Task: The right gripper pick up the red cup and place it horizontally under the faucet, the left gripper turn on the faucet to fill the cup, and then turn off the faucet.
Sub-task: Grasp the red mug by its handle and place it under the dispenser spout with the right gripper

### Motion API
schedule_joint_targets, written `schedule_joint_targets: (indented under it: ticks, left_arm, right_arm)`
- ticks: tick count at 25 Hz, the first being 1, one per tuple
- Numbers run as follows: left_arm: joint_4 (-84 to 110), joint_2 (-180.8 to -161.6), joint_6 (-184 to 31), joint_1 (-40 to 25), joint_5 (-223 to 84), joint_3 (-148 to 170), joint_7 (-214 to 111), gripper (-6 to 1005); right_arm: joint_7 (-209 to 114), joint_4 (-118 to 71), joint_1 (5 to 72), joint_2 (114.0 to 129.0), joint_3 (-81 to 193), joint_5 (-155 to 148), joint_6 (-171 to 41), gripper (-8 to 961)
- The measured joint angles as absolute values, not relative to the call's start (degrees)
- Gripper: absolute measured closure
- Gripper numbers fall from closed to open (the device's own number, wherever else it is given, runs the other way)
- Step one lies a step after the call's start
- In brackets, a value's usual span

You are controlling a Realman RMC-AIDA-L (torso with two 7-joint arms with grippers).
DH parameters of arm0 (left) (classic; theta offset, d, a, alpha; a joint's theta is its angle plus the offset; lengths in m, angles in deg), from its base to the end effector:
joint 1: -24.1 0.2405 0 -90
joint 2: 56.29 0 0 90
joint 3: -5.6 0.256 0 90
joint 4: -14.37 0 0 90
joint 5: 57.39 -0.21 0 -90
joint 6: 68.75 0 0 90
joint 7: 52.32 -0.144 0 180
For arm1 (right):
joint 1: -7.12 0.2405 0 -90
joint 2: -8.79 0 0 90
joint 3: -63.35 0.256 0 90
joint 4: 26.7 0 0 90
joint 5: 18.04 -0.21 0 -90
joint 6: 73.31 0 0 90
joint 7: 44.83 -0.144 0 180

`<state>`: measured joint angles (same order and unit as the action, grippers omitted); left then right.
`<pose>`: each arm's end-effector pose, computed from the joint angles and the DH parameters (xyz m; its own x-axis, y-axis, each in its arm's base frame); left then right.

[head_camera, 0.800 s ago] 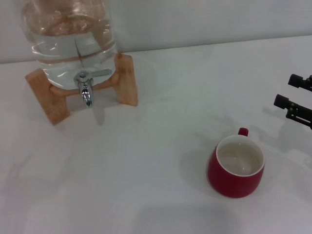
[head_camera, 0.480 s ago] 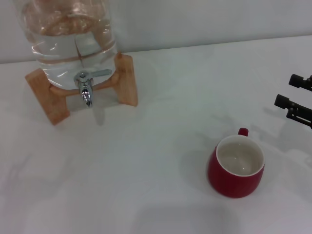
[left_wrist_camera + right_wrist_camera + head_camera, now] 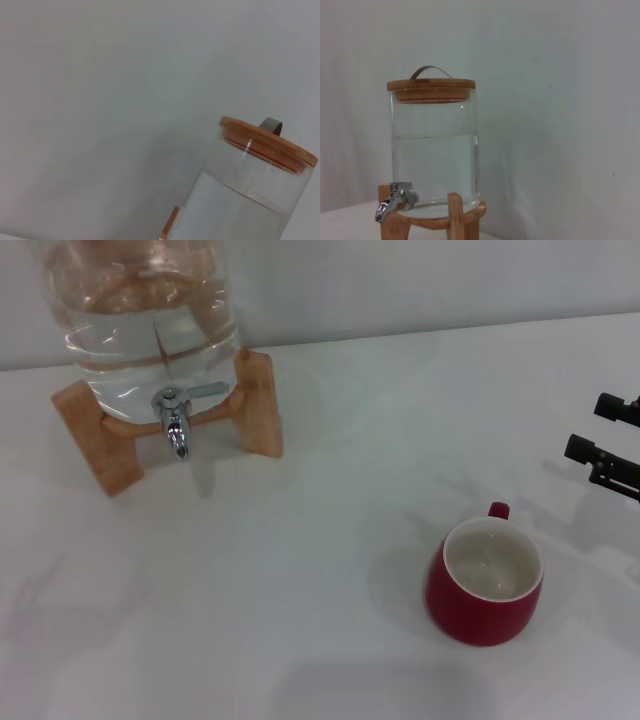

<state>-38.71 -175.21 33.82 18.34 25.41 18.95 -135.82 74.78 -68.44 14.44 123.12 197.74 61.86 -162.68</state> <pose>-0.3584 0.2032 0.1424 0.3555 0.2673 0.8956 0.8703 -0.4442 -0.2129 0.3359 0.2582 0.0864 0.7322 -0.0259 -0.6806 -0.5144 -0.6759 -0.5277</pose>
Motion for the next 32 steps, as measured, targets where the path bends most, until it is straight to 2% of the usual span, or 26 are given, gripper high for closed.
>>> schedule_joint_targets:
  ticks: [8,19,32]
  left_arm:
    - [-38.71,-175.21,33.82,18.23,25.4,18.95,-135.82,107]
    - [-38.71,-175.21,33.82,18.13,25.37,18.95,-135.82,107]
    - [-38.62,-175.21,33.83,18.13,25.36,19.21,-135.82,108]
  right_arm:
    - [75.71,-68.44,13.96,123.13,197.73,62.05,-162.69,288]
    - [77.7,-68.44,14.7,122.32,197.57,69.78,-159.46,289]
    - [83.32,-64.78,15.4,122.74,197.12,73.09,-156.34,290]
